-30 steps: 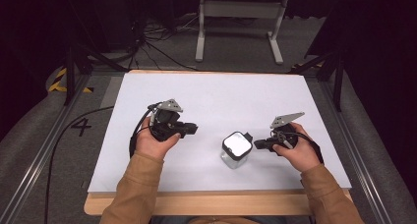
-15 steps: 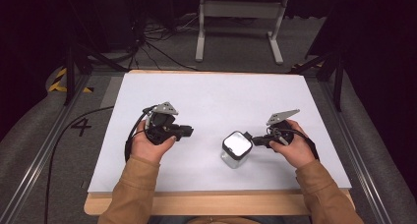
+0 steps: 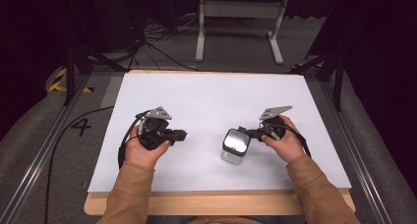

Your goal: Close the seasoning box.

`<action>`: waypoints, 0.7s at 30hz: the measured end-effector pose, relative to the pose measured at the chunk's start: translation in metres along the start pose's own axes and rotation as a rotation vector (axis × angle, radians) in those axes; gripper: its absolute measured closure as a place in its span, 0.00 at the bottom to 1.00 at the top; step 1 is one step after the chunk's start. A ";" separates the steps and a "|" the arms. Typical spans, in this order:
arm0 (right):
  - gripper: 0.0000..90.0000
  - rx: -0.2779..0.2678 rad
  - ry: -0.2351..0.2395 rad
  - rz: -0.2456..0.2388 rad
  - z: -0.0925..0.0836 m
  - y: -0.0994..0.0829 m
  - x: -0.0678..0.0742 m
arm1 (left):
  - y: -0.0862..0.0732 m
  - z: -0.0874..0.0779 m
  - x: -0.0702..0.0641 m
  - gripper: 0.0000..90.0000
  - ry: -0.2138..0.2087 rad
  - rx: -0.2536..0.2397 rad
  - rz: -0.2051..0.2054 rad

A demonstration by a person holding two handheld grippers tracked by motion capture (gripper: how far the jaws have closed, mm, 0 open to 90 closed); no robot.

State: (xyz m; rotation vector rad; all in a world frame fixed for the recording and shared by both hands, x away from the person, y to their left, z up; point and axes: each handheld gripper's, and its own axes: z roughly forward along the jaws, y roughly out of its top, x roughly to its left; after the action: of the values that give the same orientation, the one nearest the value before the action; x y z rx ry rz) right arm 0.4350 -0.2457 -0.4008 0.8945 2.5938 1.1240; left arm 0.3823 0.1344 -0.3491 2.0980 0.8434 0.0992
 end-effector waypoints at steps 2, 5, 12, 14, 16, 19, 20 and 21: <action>1.00 -0.003 0.002 -0.002 0.002 0.000 -0.001 | -0.001 0.001 0.000 0.93 0.003 0.008 0.001; 1.00 -0.004 0.006 0.002 0.001 0.000 -0.001 | 0.000 0.007 -0.001 0.94 0.001 0.023 0.008; 1.00 -0.033 -0.034 0.049 -0.031 -0.011 -0.003 | 0.013 0.032 -0.004 0.96 -0.040 0.064 0.050; 1.00 -0.048 -0.045 0.074 -0.042 -0.016 -0.005 | 0.018 0.045 -0.006 0.97 -0.060 0.078 0.074; 1.00 -0.061 -0.069 0.093 -0.055 -0.023 -0.007 | 0.021 0.056 -0.008 0.97 -0.080 0.096 0.088; 1.00 -0.081 -0.096 0.122 -0.070 -0.033 -0.011 | 0.025 0.071 -0.011 0.97 -0.101 0.117 0.112; 1.00 -0.081 -0.103 0.132 -0.074 -0.035 -0.011 | 0.027 0.076 -0.011 0.98 -0.105 0.121 0.119; 1.00 -0.087 -0.112 0.137 -0.077 -0.038 -0.012 | 0.027 0.082 -0.012 0.98 -0.107 0.128 0.124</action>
State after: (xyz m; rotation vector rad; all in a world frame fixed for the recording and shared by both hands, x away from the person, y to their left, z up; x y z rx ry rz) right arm 0.3979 -0.3197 -0.3745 1.0960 2.4064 1.1742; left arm 0.4161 0.0595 -0.3781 2.2538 0.6708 -0.0021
